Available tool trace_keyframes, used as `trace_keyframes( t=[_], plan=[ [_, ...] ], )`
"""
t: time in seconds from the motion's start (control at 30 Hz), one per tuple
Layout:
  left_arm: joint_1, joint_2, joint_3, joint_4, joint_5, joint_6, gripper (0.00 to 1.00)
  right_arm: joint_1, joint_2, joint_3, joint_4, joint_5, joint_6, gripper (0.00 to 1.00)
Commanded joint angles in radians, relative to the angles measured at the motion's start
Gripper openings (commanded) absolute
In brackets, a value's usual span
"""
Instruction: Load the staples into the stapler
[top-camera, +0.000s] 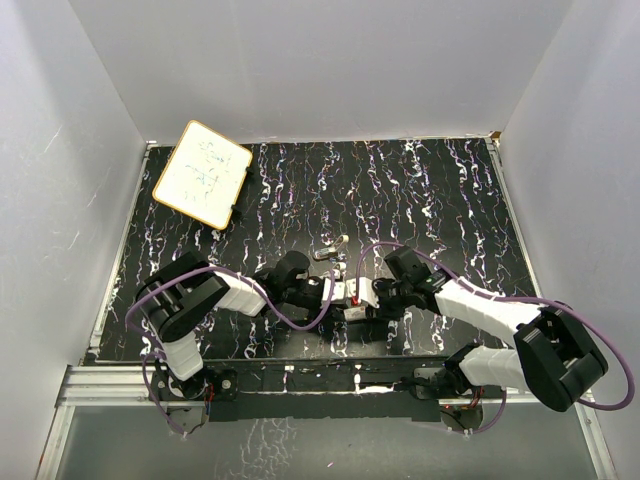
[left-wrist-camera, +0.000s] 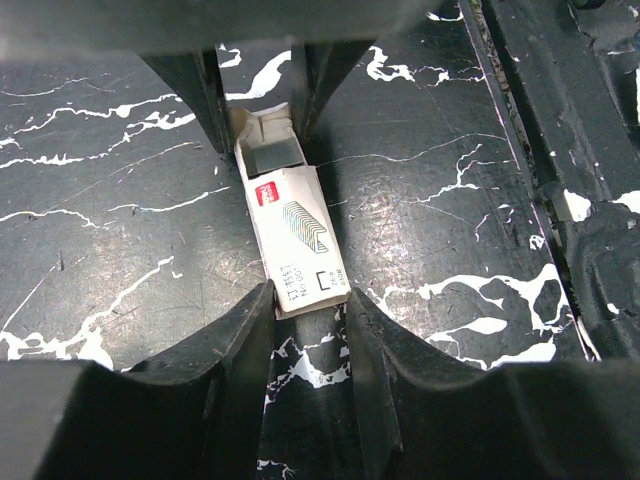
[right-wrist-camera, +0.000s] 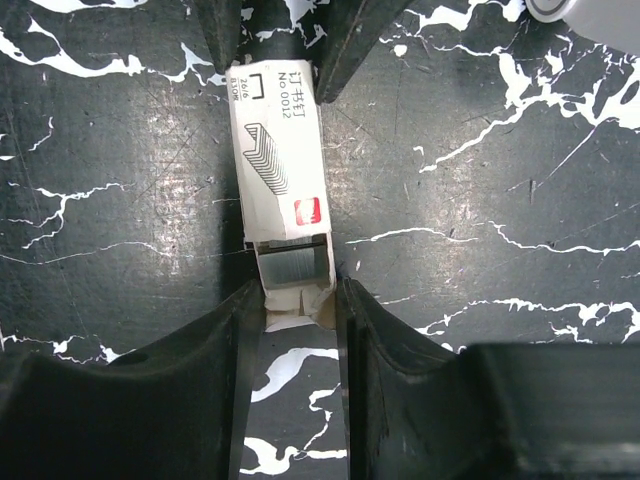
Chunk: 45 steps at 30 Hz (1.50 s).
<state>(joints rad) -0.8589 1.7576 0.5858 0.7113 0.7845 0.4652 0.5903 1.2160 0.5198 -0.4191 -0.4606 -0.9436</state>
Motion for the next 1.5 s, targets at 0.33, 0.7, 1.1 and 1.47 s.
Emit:
trace_keyframes(
  t=[0.33, 0.7, 1.1, 1.47],
  plan=[
    [-0.01, -0.04, -0.036, -0.075, -0.057, -0.003, 0.31, -0.033, 0.05, 0.04, -0.053, 0.046, -0.126, 0.38],
    [-0.017, -0.025, -0.047, 0.035, -0.083, -0.1, 0.65, -0.033, 0.102, 0.067, -0.025, -0.07, -0.049, 0.47],
    [-0.088, 0.083, -0.067, 0.258, -0.221, -0.31, 0.64, -0.034, 0.124, 0.047, 0.004, -0.102, -0.01, 0.47],
    [-0.095, 0.082, -0.104, 0.236, -0.264, -0.197, 0.38, -0.034, 0.126, 0.034, 0.014, -0.079, -0.025, 0.37]
  ],
)
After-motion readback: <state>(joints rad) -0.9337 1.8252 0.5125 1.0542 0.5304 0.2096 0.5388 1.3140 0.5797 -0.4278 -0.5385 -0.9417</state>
